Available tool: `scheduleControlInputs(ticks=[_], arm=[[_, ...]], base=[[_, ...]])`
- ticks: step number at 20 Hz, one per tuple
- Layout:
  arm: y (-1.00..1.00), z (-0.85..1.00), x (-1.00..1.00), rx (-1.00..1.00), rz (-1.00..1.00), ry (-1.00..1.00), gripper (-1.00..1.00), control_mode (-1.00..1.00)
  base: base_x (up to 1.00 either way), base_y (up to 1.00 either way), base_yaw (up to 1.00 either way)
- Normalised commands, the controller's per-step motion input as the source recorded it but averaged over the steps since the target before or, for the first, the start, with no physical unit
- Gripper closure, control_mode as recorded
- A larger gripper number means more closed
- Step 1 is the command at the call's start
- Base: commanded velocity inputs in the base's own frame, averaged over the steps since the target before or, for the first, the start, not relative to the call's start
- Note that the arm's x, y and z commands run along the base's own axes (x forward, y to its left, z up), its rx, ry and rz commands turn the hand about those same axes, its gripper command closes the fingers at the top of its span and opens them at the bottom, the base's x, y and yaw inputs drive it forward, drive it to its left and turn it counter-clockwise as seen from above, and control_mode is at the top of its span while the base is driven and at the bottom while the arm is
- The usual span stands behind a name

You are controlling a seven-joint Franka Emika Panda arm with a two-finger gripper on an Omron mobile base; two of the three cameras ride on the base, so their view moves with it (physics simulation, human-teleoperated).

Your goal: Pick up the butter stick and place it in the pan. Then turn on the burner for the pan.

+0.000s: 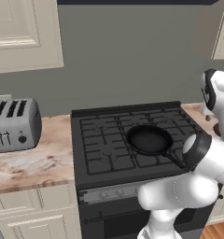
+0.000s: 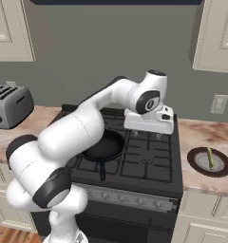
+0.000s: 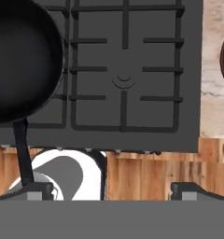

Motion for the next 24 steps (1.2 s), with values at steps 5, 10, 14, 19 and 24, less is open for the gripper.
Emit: scheduleControlInputs(ticks=[5,10,14,19,24], arm=[[-0.26,-0.25,0.00,0.00,0.00,0.00,-1.00,-1.00],[-0.43,-0.23,0.00,0.00,0.00,0.00,-1.00,-1.00],[-0.53,-0.19,0.04,0.00,0.00,0.00,-1.00,-1.00],[-0.56,-0.16,0.13,0.00,0.00,0.00,-1.00,-1.00],[-0.54,-0.15,0.18,0.00,0.00,0.00,-1.00,-1.00]], base=[[0.00,0.00,0.00],[0.00,0.00,0.00],[0.00,0.00,0.00],[0.00,0.00,0.00],[0.00,0.00,0.00]])
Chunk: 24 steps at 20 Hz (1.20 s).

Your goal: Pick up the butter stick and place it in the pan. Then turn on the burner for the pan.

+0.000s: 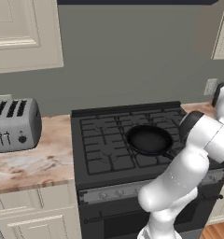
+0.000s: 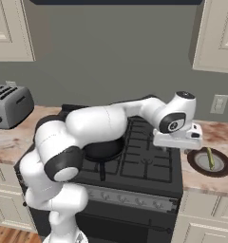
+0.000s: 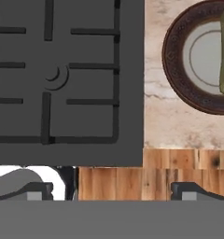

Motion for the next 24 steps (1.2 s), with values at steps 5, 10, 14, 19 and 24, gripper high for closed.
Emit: scheduleControlInputs(ticks=[5,10,14,19,24], arm=[[-0.52,-0.11,0.19,0.00,0.00,0.00,-1.00,-1.00],[-0.43,-0.15,0.25,0.00,0.00,0.00,-1.00,-1.00],[-0.36,-0.08,0.31,0.00,0.00,0.00,-1.00,-1.00],[-0.26,-0.01,0.30,0.00,0.00,0.00,-1.00,-1.00],[-0.17,-0.08,0.20,0.00,0.00,0.00,-1.00,-1.00]], base=[[0.00,0.00,0.00],[0.00,0.00,0.00],[0.00,0.00,0.00],[0.00,0.00,0.00],[0.00,0.00,0.00]])
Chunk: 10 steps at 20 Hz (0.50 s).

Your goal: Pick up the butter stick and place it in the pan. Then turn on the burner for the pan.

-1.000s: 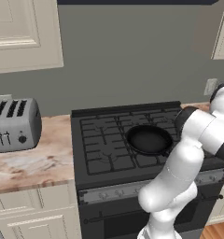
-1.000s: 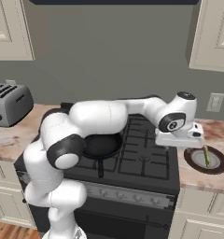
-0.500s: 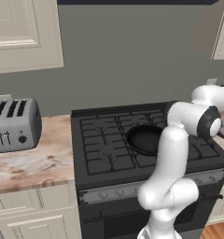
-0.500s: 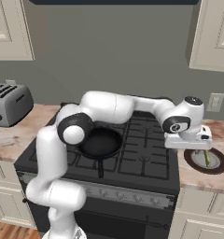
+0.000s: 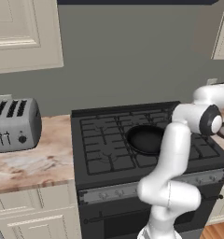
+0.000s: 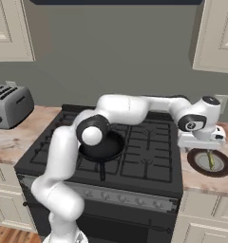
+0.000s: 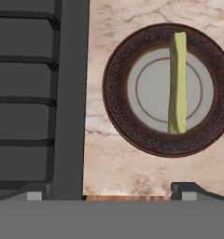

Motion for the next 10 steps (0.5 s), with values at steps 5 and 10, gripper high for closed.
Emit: scheduleControlInputs(ticks=[5,10], arm=[[-0.12,-0.25,0.12,0.00,0.00,0.00,-1.00,-1.00],[-0.02,-0.34,0.17,0.00,0.00,0.00,-1.00,-1.00]], base=[[0.00,0.00,0.00],[0.00,0.00,0.00]])
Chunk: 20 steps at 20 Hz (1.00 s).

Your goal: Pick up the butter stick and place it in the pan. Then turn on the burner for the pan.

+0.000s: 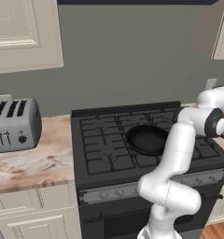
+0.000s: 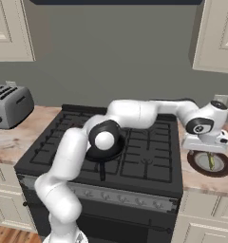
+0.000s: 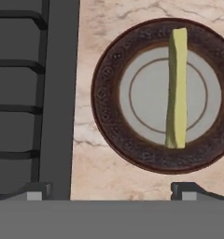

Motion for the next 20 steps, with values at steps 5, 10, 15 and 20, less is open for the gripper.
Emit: scheduleControlInputs(ticks=[5,10,15,20], arm=[[-0.02,-0.29,0.21,0.00,0.00,0.00,-1.00,-1.00],[-0.09,-0.21,0.17,0.00,0.00,0.00,-1.00,-1.00],[-0.12,-0.18,0.14,0.00,-0.01,0.00,-1.00,-1.00],[-0.14,-0.18,0.13,0.00,-0.01,0.00,-1.00,-1.00]], base=[[0.00,0.00,0.00],[0.00,0.00,0.00],[0.00,0.00,0.00],[0.00,0.00,0.00]])
